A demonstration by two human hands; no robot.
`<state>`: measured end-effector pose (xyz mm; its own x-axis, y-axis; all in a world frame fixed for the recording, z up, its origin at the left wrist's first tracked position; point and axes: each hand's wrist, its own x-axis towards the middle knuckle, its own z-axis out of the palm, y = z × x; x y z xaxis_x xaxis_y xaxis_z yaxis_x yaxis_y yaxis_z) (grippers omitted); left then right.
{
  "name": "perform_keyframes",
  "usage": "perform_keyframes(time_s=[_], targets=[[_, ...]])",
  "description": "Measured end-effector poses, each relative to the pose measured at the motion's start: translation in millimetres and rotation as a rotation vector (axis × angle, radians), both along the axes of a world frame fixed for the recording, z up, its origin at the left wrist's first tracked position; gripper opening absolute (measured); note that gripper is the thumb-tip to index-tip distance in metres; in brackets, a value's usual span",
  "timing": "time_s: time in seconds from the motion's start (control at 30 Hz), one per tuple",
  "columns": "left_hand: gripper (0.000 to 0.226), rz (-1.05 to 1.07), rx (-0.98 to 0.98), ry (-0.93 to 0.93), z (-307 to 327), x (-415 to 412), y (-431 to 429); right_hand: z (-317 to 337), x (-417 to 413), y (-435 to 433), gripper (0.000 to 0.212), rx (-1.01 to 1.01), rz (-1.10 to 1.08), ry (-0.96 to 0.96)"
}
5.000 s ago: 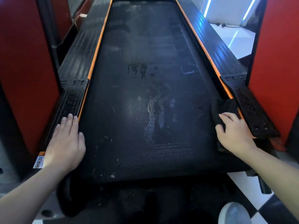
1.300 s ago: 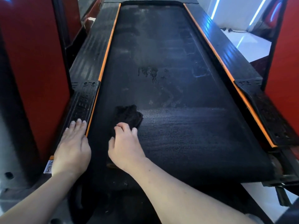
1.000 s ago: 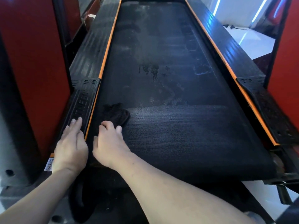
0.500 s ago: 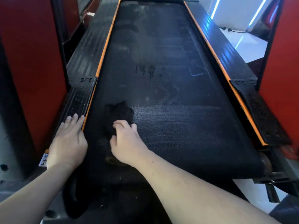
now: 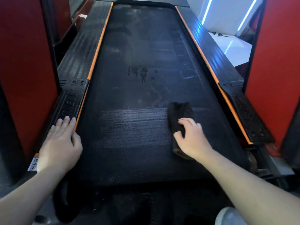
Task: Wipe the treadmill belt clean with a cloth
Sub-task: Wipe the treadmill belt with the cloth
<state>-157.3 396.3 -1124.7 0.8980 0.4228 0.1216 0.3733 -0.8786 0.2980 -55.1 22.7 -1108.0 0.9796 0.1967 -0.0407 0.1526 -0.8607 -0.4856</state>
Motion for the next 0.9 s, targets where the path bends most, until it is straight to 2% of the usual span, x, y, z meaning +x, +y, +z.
perform_keyframes(time_s=[0.3, 0.53, 0.67, 0.77, 0.9], targets=[[0.056, -0.023, 0.09, 0.011, -2.5, 1.3, 0.3, 9.0, 25.4, -100.8, 0.043, -0.173, -0.224, -0.015], [0.066, -0.061, 0.24, 0.005, -8.0, 1.1, -1.3, 14.6, 30.7, -99.9, 0.048, -0.204, -0.344, 0.068], [0.058, -0.22, 0.336, -0.043, -5.8, 0.8, -8.2, 12.5, 30.8, -99.2, 0.05, -0.222, -0.326, 0.053], [0.055, -0.298, 0.299, -0.109, -0.3, 7.3, -22.9, 11.4, 39.2, -97.7, 0.038, -0.193, -0.272, -0.059], [0.061, -0.278, 0.184, -0.128, -1.8, 39.0, -48.7, 13.3, 55.9, -77.4, 0.033, -0.03, -0.273, -0.134]])
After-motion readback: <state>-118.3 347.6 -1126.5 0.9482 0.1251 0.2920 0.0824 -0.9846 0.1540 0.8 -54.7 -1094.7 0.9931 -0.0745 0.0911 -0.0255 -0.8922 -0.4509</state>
